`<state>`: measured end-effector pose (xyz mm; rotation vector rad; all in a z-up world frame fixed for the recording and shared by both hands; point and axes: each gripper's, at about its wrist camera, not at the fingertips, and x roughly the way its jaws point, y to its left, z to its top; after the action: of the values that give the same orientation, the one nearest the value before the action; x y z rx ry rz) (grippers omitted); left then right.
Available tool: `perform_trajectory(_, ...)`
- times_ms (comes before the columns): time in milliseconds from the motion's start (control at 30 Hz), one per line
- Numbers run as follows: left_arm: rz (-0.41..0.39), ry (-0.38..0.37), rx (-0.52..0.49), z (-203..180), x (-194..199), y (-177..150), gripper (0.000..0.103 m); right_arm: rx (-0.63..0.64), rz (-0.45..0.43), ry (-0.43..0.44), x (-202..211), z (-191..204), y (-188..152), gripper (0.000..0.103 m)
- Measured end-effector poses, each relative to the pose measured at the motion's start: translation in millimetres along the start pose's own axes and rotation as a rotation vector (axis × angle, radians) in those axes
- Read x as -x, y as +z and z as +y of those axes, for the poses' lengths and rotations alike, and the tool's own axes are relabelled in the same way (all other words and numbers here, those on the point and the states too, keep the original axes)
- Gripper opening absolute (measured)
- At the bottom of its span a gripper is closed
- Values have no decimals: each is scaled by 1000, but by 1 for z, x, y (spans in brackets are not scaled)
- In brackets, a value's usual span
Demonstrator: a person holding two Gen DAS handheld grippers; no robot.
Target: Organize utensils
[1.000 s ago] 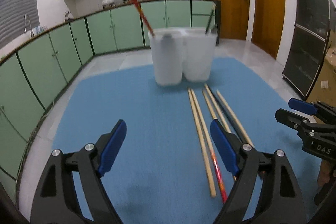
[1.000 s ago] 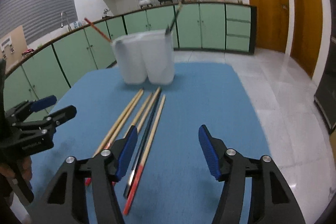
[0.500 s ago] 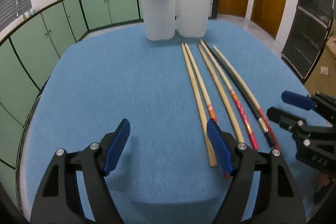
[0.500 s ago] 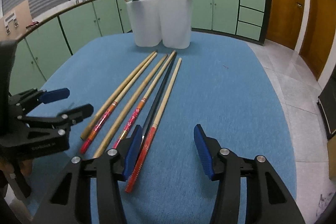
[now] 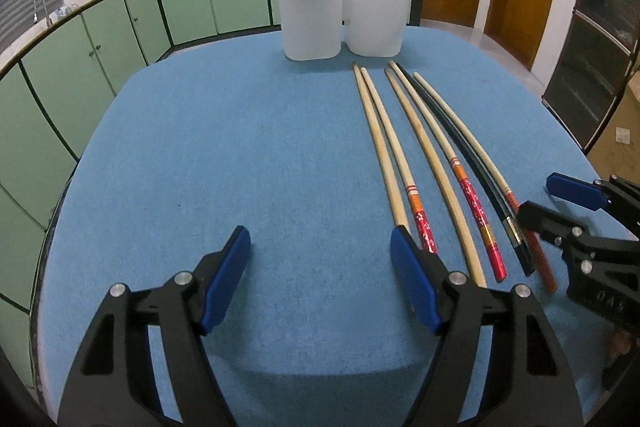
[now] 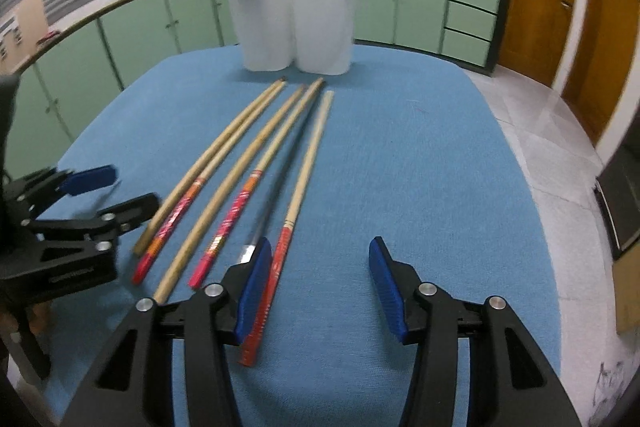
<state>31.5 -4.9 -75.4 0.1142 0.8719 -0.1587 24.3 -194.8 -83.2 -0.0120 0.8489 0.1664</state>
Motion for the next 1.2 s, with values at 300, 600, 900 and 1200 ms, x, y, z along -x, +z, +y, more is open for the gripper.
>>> perform_trajectory(300,-51,-45,-23,1,16,-6,70,-118,-87,-12,19,-27,-4,50)
perform_trajectory(600,-9,-76,-62,-10,15,-16,64,-106,-146,-21,36,-25,-16,49)
perform_trajectory(900,17,-87,-75,-12,12,-18,60,-94,-136,1,36,-20,-17,48)
perform_trajectory(1200,20,-64,-57,-11,10,-16,43,-41,-81,26,26,-7,-19,42)
